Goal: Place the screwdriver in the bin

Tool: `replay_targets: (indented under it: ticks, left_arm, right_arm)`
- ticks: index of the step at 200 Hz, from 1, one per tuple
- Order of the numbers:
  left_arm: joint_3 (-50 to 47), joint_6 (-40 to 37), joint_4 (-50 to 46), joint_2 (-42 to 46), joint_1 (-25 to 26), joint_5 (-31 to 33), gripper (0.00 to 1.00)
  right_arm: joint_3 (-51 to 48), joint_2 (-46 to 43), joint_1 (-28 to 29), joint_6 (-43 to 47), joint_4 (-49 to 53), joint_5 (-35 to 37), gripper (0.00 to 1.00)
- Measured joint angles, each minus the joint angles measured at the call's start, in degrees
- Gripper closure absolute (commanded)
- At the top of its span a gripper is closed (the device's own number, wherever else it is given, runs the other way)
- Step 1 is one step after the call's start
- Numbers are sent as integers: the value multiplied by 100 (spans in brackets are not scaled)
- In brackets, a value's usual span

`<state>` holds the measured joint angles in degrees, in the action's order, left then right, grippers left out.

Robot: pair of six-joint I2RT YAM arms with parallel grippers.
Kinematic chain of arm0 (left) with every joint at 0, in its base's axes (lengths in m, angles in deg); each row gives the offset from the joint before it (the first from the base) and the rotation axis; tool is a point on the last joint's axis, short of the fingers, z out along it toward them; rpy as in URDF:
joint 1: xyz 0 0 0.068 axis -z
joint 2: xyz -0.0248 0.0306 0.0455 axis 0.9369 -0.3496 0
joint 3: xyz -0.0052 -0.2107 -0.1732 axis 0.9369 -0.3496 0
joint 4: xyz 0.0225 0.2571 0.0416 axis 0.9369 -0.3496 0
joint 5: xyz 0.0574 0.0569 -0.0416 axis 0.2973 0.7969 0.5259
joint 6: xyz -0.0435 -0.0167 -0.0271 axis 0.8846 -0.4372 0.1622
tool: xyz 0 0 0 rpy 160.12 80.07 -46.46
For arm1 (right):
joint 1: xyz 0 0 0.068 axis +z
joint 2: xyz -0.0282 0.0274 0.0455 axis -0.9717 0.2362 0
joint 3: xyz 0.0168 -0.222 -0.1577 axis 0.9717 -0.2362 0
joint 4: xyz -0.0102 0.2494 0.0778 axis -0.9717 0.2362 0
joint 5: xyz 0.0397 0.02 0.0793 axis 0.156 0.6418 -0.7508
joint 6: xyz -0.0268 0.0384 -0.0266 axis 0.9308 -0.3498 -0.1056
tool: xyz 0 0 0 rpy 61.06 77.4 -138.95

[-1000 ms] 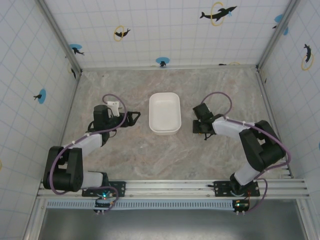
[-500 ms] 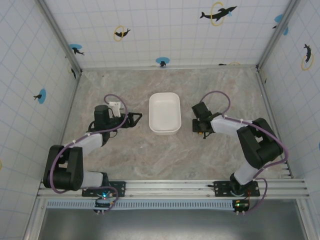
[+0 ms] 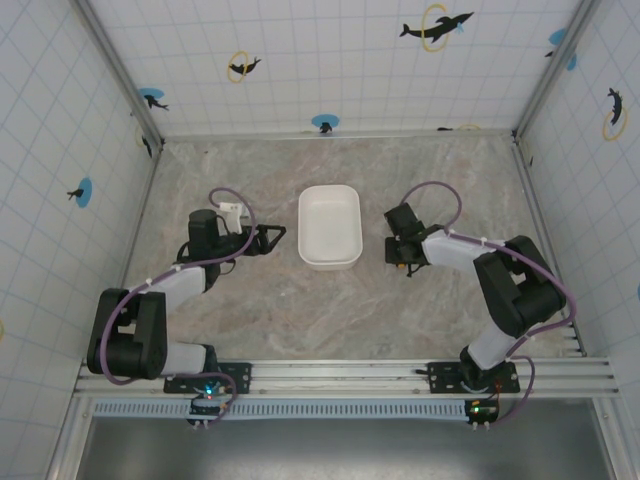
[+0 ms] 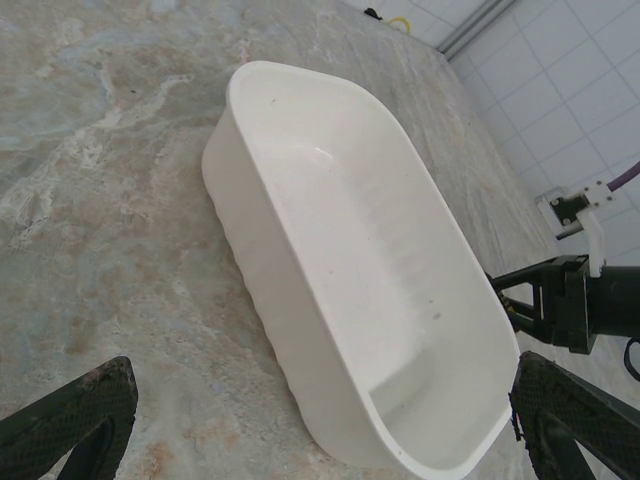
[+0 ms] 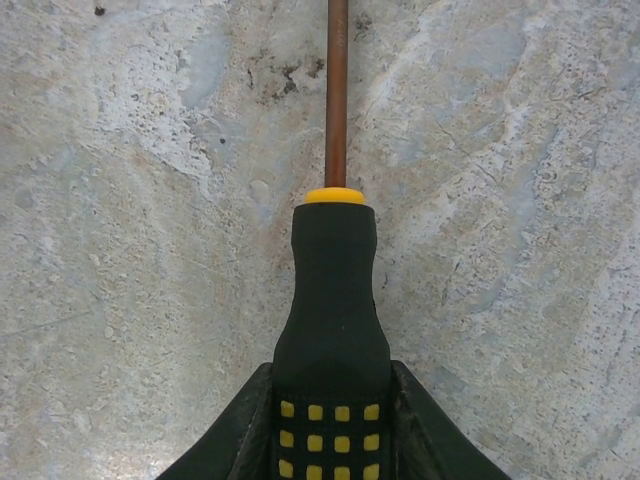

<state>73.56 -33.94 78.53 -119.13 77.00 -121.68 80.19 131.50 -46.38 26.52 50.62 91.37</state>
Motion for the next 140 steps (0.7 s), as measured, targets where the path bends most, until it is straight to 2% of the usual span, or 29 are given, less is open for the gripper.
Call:
replay_targets:
  ticks: [43, 71, 111, 140]
  left_arm:
    - [0, 107, 166, -42, 0, -149, 2]
    - [0, 197, 297, -131, 0, -254, 2]
    - [0, 254, 437, -179, 0, -393, 2]
    - [0, 256, 540, -291, 2, -472, 2]
  right_arm:
    - [-2, -120, -212, -162, -79, -494, 100]
    - [0, -599, -247, -350, -9, -597, 100]
    - [393, -1329, -85, -584, 323, -358, 100]
    - [1075, -1554, 398, -730, 492, 31, 100]
